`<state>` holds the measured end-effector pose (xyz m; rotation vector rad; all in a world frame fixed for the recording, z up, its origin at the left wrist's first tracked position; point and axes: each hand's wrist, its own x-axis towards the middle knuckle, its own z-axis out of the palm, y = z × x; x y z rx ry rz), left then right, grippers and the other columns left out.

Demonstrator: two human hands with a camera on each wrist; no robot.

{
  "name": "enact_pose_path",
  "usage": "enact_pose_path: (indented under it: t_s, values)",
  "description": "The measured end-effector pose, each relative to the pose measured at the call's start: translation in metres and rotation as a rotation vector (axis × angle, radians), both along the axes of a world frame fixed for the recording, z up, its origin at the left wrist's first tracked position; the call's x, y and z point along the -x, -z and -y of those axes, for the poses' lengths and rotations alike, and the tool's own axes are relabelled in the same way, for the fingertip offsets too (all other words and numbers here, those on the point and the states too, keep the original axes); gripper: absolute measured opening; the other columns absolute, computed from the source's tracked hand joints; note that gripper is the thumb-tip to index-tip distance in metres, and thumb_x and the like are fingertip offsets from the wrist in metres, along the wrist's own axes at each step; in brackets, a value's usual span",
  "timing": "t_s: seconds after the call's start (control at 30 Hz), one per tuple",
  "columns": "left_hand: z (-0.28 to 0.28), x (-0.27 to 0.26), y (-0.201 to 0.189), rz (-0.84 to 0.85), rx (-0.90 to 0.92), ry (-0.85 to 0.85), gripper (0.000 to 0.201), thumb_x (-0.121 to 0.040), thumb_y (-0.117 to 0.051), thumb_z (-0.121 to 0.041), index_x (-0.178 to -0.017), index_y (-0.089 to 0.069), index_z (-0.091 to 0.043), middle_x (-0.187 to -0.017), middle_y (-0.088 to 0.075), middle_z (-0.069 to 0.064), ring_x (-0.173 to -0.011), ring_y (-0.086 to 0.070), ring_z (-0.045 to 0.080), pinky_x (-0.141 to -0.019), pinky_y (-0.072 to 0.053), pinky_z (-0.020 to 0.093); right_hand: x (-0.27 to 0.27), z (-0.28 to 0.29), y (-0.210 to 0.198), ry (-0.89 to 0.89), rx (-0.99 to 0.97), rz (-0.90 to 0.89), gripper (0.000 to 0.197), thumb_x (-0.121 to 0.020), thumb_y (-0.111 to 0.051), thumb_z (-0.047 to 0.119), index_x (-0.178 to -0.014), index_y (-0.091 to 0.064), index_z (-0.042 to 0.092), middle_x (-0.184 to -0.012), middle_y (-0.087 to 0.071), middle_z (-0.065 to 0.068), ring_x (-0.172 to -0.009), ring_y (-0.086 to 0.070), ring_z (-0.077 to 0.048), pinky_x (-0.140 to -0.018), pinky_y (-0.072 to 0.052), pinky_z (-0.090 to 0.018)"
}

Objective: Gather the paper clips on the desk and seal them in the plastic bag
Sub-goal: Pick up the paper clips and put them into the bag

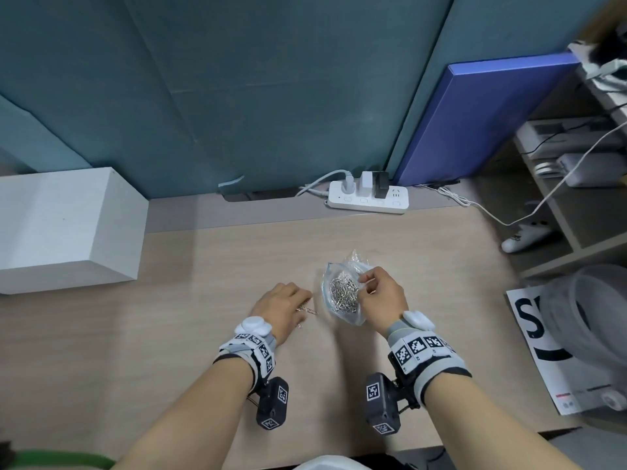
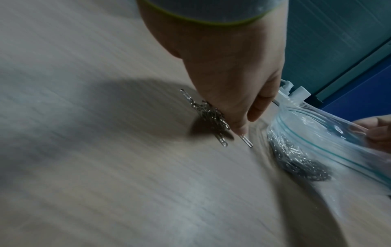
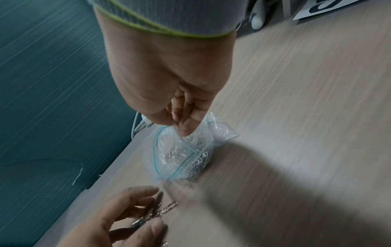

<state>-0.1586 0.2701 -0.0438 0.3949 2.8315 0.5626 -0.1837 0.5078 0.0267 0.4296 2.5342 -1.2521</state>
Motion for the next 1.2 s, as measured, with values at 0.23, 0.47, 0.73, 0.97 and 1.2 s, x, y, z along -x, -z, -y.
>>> enact_pose_path:
  t_s: [0.23,0.47,0.73,0.97,1.2]
  values:
    - [0.004,-0.010,-0.006,0.094,-0.018,0.165,0.055,-0.073,-0.077,-0.045,-0.125,-0.064,-0.036,-0.119,-0.059,-0.010,-0.110,-0.049,0.016,-0.082,-0.048,0.031,-0.008,0.004,0.009,-0.064,0.001,0.067,0.020,-0.087,-0.055,0.007,-0.095,-0.062,0.024,-0.073,-0.062,0.003,-0.070,-0.059,-0.020,-0.066,-0.047,-0.031]
    - [0.008,-0.012,-0.001,0.062,-0.016,0.176,0.023,-0.082,-0.073,-0.014,-0.104,-0.068,-0.021,-0.101,-0.063,0.000,-0.095,-0.057,0.027,-0.065,-0.052,0.036,-0.014,0.008,0.010,-0.073,0.007,0.109,0.021,-0.084,-0.054,0.008,-0.094,-0.061,0.025,-0.076,-0.066,0.002,-0.072,-0.062,-0.022,-0.072,-0.052,-0.036]
    - [-0.006,-0.006,0.003,0.086,-0.052,-0.030,0.013,-0.080,-0.067,-0.007,-0.085,-0.064,-0.018,-0.087,-0.059,0.003,-0.082,-0.058,0.029,-0.065,-0.048,0.036,-0.013,0.003,0.008,-0.064,-0.022,0.094,0.016,-0.087,-0.055,0.012,-0.095,-0.061,0.026,-0.076,-0.067,0.003,-0.077,-0.066,-0.025,-0.073,-0.053,-0.036]
    - [-0.041,0.009,-0.029,0.118,-0.476,-0.432,0.020,-0.077,-0.078,-0.009,-0.080,-0.072,-0.028,-0.078,-0.064,-0.005,-0.066,-0.059,0.005,-0.066,-0.048,0.017,-0.014,0.004,0.008,-0.052,-0.023,0.068,0.018,-0.087,-0.056,0.009,-0.092,-0.060,0.026,-0.072,-0.064,0.004,-0.068,-0.062,-0.020,-0.060,-0.047,-0.028]
    - [-0.068,0.014,-0.042,0.215,-0.655,-0.412,0.029,-0.079,-0.079,-0.005,-0.104,-0.078,-0.020,-0.098,-0.075,-0.005,-0.080,-0.068,0.002,-0.079,-0.049,0.010,-0.016,0.006,0.005,-0.062,-0.013,0.059,0.018,-0.087,-0.055,0.007,-0.094,-0.060,0.024,-0.073,-0.065,0.000,-0.065,-0.060,-0.018,-0.056,-0.045,-0.027]
